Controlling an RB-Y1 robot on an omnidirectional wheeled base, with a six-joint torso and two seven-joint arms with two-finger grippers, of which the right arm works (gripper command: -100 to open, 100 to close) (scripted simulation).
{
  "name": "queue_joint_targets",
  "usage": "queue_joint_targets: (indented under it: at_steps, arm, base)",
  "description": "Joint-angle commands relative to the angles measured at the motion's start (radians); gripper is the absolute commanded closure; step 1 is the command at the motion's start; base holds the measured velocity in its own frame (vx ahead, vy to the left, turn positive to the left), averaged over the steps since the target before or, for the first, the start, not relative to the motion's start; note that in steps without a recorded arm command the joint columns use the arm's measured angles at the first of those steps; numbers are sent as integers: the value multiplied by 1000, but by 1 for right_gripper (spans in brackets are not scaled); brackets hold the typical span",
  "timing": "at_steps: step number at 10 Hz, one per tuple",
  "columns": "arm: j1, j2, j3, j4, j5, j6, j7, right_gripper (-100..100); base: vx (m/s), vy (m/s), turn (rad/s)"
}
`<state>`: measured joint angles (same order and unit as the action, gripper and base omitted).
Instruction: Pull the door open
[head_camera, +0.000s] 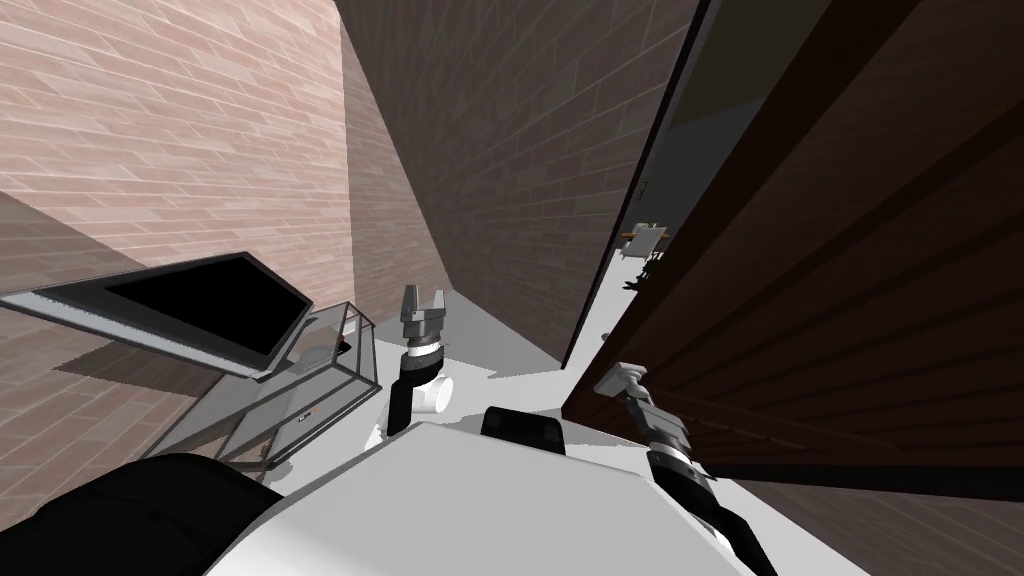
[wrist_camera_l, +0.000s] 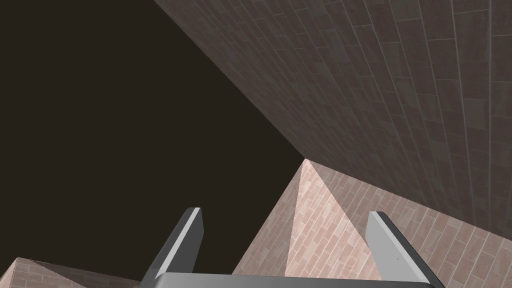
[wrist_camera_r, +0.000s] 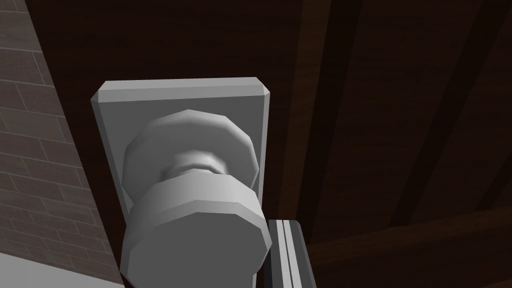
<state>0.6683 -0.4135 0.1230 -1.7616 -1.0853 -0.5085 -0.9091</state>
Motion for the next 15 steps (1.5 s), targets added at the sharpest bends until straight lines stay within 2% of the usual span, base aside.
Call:
queue_joint_targets:
  at_steps: [1,4,7,12,13,15]
  arm:
    - [-28,3,26,14,17,-2,-14,-100]
    - [-76,6,47,39,44,-12,-30,-100]
    - [-109,9,61,55,62,-18,-42,-100]
    - [-146,12,76,73,82,-26,-55,-100]
    - [-163,13,83,82,91,-29,-61,-100]
    - [-172,14,87,87,96,-31,-64,-100]
  base:
    - [-200,-23,104]
    - [-209,-51,101]
    - [-134,-45,74]
    - [-107,-30,43]
    - [-137,-36,94]
    - [-111,-41,47]
